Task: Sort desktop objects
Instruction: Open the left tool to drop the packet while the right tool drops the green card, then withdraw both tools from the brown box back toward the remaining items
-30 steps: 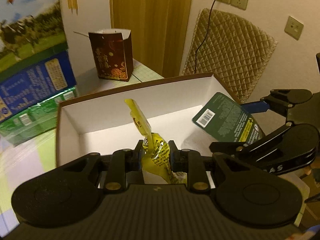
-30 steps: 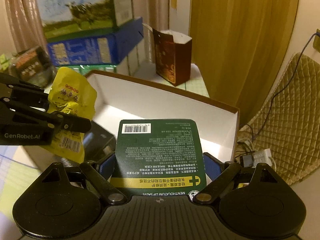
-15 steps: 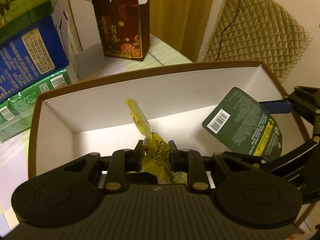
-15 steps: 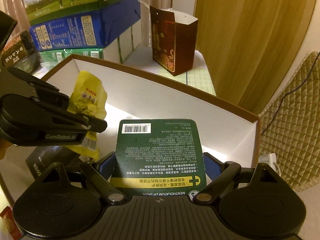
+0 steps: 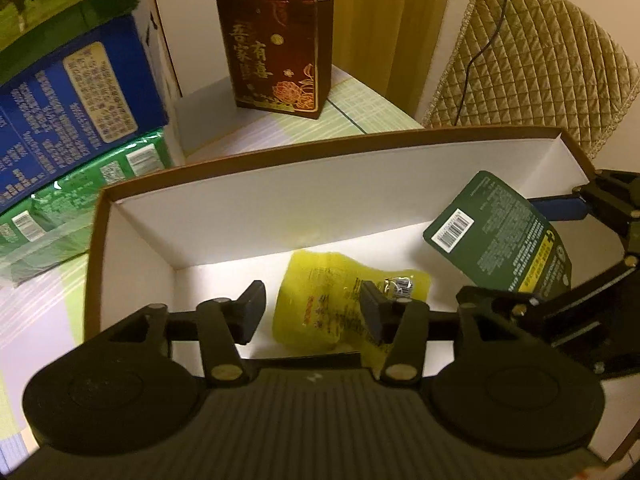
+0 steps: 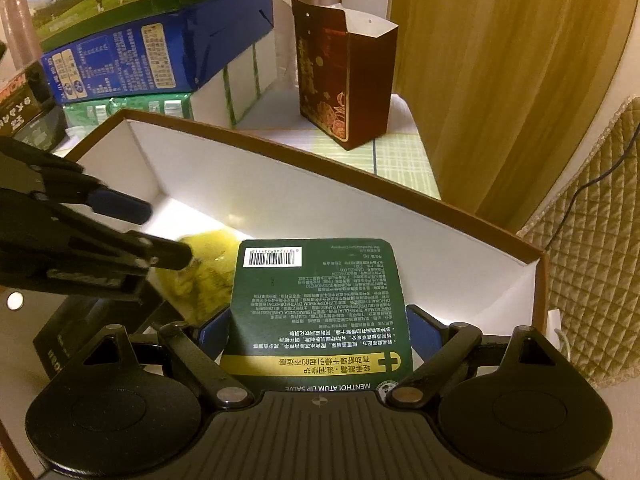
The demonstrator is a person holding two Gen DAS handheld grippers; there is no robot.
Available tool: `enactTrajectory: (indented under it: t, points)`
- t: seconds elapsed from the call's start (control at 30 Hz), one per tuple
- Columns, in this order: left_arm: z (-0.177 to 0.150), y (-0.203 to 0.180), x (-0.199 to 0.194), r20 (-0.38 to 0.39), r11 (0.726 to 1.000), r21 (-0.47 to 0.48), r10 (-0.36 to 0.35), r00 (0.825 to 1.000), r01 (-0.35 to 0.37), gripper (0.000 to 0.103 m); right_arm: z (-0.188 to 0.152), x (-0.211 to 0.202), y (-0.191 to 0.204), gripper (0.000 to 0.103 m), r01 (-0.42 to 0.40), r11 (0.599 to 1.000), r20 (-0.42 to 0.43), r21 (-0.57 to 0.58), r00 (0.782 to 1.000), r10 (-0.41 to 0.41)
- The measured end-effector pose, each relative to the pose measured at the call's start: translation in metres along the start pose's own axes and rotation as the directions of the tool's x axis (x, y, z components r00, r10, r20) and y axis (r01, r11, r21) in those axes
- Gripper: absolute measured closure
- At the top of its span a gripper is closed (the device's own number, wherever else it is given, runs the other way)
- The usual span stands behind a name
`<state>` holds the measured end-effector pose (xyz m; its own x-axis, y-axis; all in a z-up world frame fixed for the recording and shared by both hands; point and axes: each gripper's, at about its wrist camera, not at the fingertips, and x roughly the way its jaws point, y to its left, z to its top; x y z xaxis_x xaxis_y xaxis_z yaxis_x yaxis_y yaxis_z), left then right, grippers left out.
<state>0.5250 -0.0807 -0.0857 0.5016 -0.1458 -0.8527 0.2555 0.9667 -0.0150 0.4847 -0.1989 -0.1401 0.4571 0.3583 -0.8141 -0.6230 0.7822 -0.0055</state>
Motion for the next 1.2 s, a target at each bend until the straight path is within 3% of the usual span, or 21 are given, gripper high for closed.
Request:
enactTrajectory:
  t: [0.3,0.6,1.2]
  points:
    - [-0.004,0.0,-0.026,0.053,1.0,0.02,0.008,0.999,-0.009,0.026,-0.009,-0.013,-0.002,0.012,-0.019,1.0,0.047,0.009,0.999,0.018]
    - [-0.03,-0.01,-0.074,0.117,0.997,0.053,0.05,0.992,-0.057,0.009,-0.038,-0.066,-0.002,0.002,-0.078,0.996,0.102,0.034,0.992,0.074]
    - [-0.11,-0.037,-0.171,0.17,0.998,0.015,0.053,0.984,-0.057,0.003,-0.091,-0.153,0.04,0.002,-0.101,0.991,0.159,0.091,0.984,0.085]
